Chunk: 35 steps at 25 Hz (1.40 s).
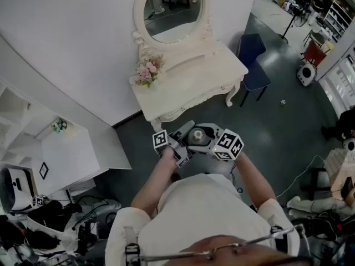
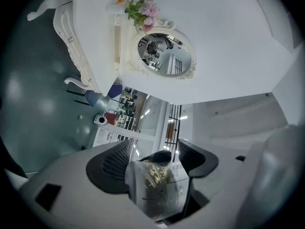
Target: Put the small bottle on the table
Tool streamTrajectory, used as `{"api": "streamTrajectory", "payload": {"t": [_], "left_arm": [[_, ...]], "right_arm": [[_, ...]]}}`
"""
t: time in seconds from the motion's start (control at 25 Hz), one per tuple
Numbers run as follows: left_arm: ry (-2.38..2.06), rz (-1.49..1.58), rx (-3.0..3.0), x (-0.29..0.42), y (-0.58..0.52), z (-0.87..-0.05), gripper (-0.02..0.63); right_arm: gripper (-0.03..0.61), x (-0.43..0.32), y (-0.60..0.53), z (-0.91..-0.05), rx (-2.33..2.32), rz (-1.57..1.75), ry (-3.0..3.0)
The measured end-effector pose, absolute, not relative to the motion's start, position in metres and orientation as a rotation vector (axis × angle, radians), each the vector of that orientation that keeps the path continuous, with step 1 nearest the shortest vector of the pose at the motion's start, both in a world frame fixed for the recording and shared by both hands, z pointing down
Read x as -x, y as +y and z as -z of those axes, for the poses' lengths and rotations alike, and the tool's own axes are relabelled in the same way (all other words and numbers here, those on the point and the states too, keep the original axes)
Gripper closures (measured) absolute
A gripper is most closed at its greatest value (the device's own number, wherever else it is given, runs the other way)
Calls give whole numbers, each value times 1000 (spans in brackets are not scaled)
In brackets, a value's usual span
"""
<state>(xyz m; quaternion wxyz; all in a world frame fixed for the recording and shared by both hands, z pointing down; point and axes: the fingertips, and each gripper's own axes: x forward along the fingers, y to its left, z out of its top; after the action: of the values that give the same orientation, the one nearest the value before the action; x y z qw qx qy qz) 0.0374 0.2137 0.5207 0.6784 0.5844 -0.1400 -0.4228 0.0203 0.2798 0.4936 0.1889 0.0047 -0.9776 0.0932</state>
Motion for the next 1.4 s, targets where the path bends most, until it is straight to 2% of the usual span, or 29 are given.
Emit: {"api": "streamTrajectory", "payload": {"t": [0.84,1.4], "left_arm": [[-292,928,-1301,-24,225,-518,299],[-262,888,-1289,26,246,-529,299]], "right_arm": [[218,-4,291,-491,-52,-288,-2741],[218,49,310,-500,-122,-312,-2743]]}}
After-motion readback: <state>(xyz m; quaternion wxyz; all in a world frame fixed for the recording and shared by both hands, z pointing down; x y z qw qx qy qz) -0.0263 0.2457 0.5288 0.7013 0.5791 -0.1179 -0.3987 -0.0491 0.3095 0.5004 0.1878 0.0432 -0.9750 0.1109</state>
